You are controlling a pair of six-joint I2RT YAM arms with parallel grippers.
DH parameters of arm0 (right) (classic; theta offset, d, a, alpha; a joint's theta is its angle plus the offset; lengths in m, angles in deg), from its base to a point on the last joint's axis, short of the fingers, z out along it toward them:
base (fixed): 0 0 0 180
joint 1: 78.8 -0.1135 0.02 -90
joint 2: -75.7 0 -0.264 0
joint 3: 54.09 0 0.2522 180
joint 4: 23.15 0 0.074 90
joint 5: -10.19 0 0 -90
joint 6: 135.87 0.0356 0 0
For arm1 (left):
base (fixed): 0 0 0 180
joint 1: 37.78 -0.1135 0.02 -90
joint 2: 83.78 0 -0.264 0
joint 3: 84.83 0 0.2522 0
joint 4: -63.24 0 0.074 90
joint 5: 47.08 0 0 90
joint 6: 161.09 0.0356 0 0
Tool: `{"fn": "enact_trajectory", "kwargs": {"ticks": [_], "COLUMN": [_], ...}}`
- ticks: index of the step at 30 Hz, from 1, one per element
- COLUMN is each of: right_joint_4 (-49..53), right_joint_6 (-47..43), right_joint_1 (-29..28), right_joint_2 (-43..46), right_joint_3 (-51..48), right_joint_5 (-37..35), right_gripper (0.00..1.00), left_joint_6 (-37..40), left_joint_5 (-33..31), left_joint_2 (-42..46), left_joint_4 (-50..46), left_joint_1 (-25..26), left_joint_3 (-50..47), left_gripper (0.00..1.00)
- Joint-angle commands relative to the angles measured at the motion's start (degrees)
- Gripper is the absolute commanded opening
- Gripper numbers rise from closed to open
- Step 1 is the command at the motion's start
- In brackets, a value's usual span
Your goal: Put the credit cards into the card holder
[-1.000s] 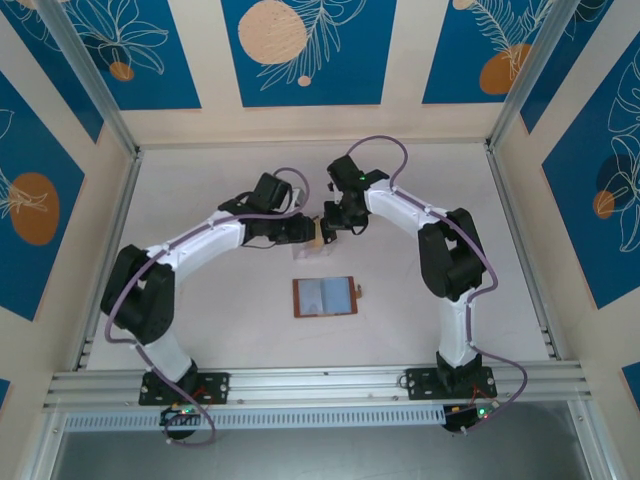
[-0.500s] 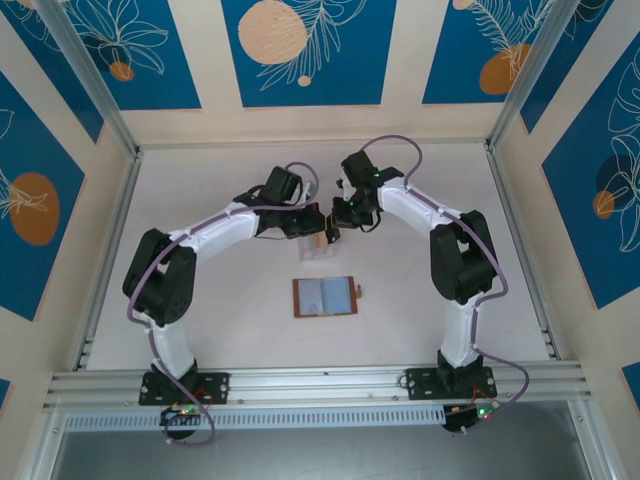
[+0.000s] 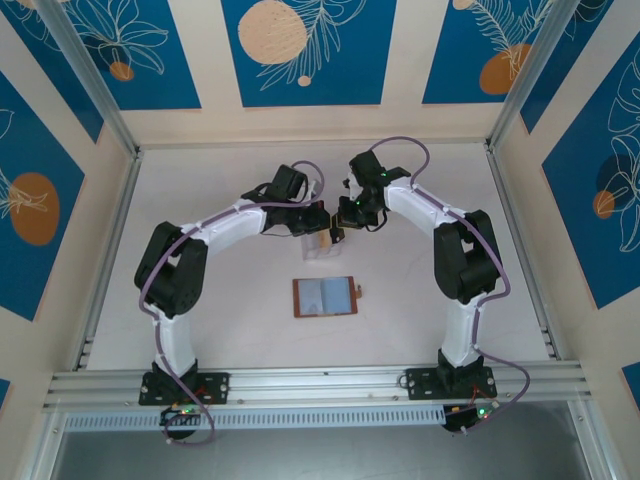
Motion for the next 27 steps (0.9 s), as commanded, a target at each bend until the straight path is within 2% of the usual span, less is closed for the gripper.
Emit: {"fn": "enact_trajectory", "kwargs": {"ticks": [1, 5, 20, 27], "right_joint_4": [1.63, 1.89, 2.31, -2.23], "right_joint_6": [-0.07, -0.25, -0.88, 0.97], "right_joint_1": [0.01, 0.01, 0.43, 3.66], "right_joint_2": [1.0, 0.83, 0.89, 5.85], "right_joint_3": [-0.2, -0.07, -0.18, -5.55], "right_joint_5": [-0.56, -1.09, -1.51, 4.2], "right_gripper": [0.11, 0.17, 0.13, 0.15], "left_joint_6": [-0.13, -0.44, -0.5, -1.09], "left_joint_5": [1.83, 2.08, 2.04, 1.88], "left_joint_2": [-1.11, -1.85, -4.03, -6.13], "left_joint_4": [-0.02, 0.12, -0.11, -0.02], "left_joint_1": [0.71, 1.11, 2.0, 2.37], "left_joint_3": [2.11, 2.59, 5.03, 6.33], "left_gripper": [0.06, 0.06, 0.06, 0.02]}}
